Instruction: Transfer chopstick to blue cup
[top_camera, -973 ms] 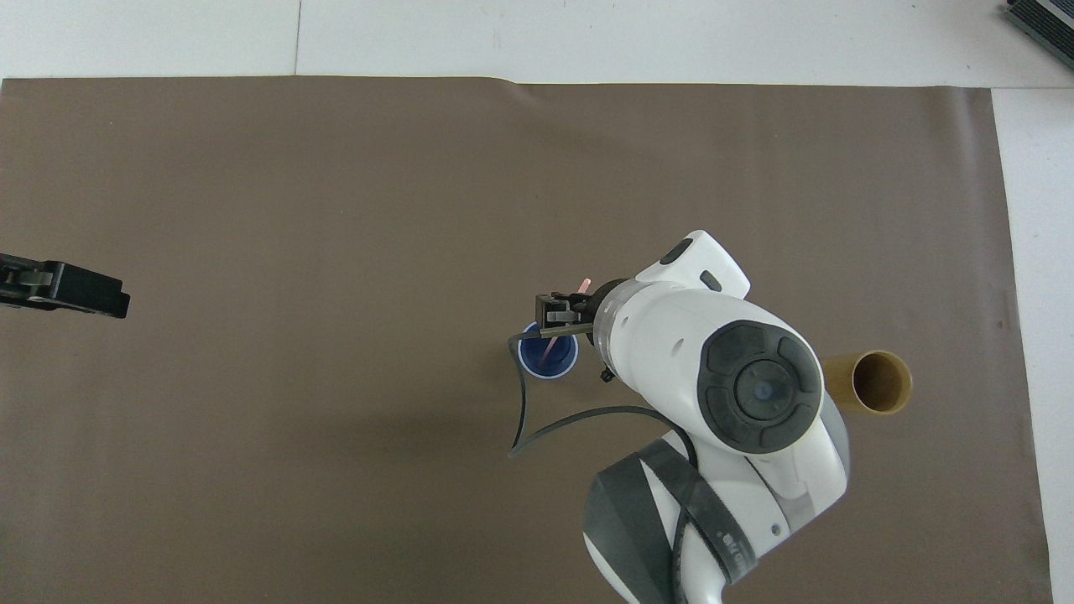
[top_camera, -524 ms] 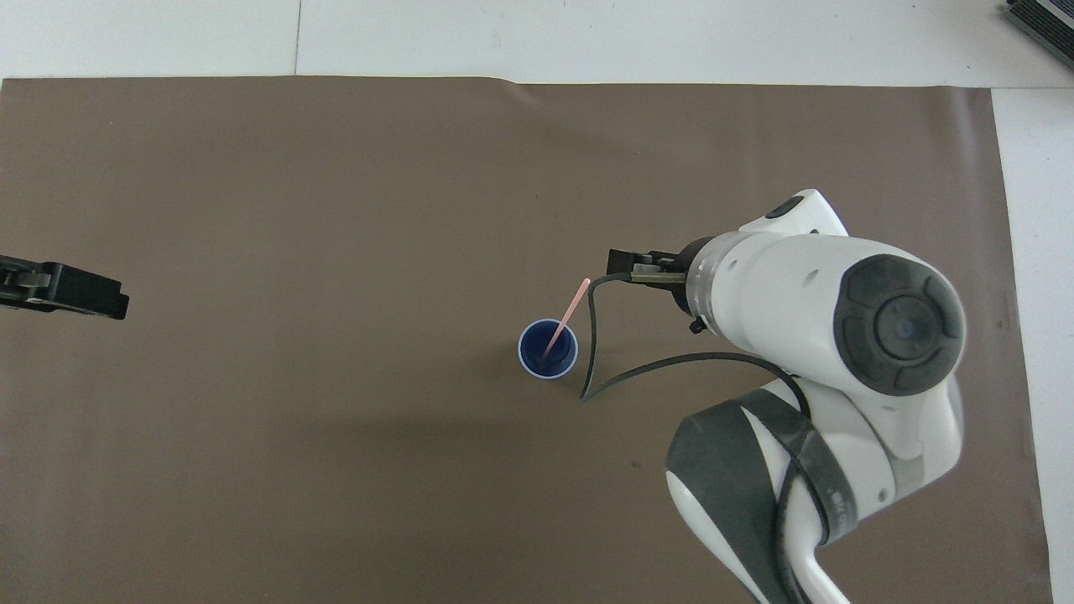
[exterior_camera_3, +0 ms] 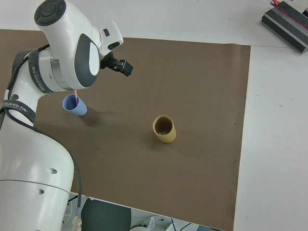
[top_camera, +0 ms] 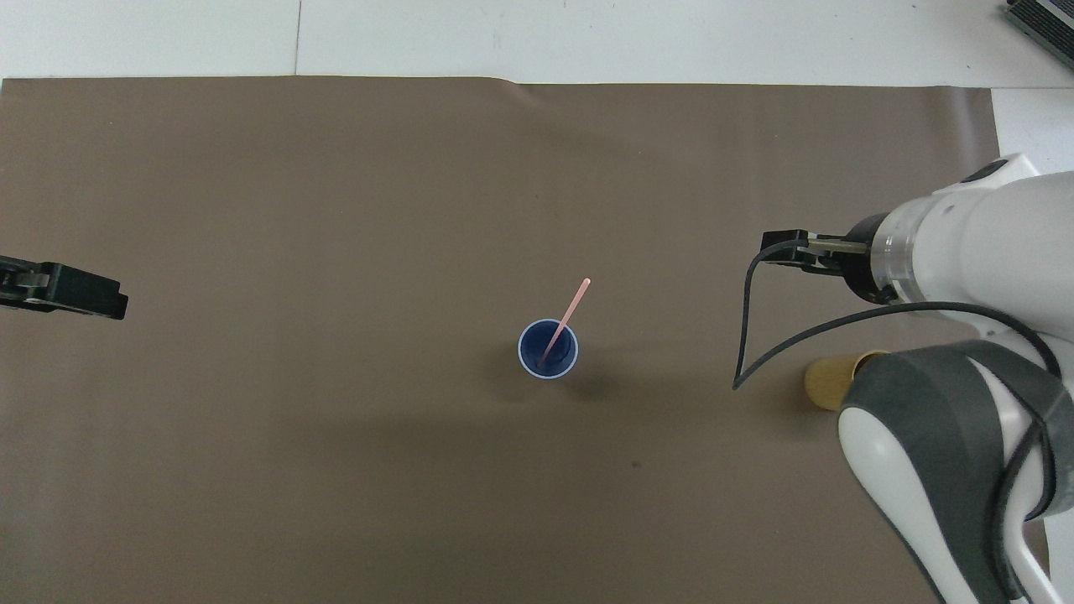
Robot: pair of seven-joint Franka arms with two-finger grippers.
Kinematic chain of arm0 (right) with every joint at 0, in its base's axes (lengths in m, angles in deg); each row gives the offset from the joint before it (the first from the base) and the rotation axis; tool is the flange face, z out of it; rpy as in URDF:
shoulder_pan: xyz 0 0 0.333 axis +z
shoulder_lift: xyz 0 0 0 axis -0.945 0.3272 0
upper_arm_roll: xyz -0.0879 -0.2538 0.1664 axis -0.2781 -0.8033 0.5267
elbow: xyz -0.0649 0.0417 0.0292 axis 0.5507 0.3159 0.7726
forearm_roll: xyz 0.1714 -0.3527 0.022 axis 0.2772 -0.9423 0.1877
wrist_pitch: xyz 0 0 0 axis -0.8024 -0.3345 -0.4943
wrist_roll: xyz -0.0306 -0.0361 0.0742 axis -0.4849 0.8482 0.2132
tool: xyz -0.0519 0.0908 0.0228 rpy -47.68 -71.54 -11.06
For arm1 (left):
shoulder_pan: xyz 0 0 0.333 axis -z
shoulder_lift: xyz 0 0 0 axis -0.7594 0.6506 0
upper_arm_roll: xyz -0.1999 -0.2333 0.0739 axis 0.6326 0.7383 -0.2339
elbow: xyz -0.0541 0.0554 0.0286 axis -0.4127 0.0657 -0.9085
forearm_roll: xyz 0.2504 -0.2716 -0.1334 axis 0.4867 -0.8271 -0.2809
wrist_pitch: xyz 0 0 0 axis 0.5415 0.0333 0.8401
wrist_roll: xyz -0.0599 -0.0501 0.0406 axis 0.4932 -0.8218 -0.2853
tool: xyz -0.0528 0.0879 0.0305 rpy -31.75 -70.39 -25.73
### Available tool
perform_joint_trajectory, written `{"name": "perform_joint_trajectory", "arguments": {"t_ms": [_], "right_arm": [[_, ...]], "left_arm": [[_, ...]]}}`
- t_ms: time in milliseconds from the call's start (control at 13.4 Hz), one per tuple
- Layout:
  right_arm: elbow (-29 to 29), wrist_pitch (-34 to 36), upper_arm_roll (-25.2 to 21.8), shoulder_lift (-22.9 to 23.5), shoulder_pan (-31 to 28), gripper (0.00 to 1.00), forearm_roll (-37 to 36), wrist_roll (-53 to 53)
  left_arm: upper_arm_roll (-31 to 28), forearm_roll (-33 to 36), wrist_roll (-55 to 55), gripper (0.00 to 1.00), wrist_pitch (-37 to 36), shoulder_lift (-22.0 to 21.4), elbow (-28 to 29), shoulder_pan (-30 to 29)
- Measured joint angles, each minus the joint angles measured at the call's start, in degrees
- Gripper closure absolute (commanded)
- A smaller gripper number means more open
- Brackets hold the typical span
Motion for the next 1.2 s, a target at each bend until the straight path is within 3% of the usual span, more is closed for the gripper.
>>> {"name": "perform_joint_trajectory", "arguments": {"t_ms": [299,749,1198], "right_arm": [[3.47,4.27,-0.15,0.2,-2.01,0.0,-0.25,-1.18],[14.66,18.27,-1.45,4.02,-3.94,0.0,-0.26,-5.67],[16.63,19.8,-1.39,5.23,-3.91,0.0,0.02,-7.04]], "left_arm": [[0.0,0.0,0.0,0.0,0.0,0.0,0.0,0.0],[0.0,0.0,0.0,0.0,0.0,0.0,0.0,0.0],[0.0,0.0,0.0,0.0,0.0,0.0,0.0,0.0]]}}
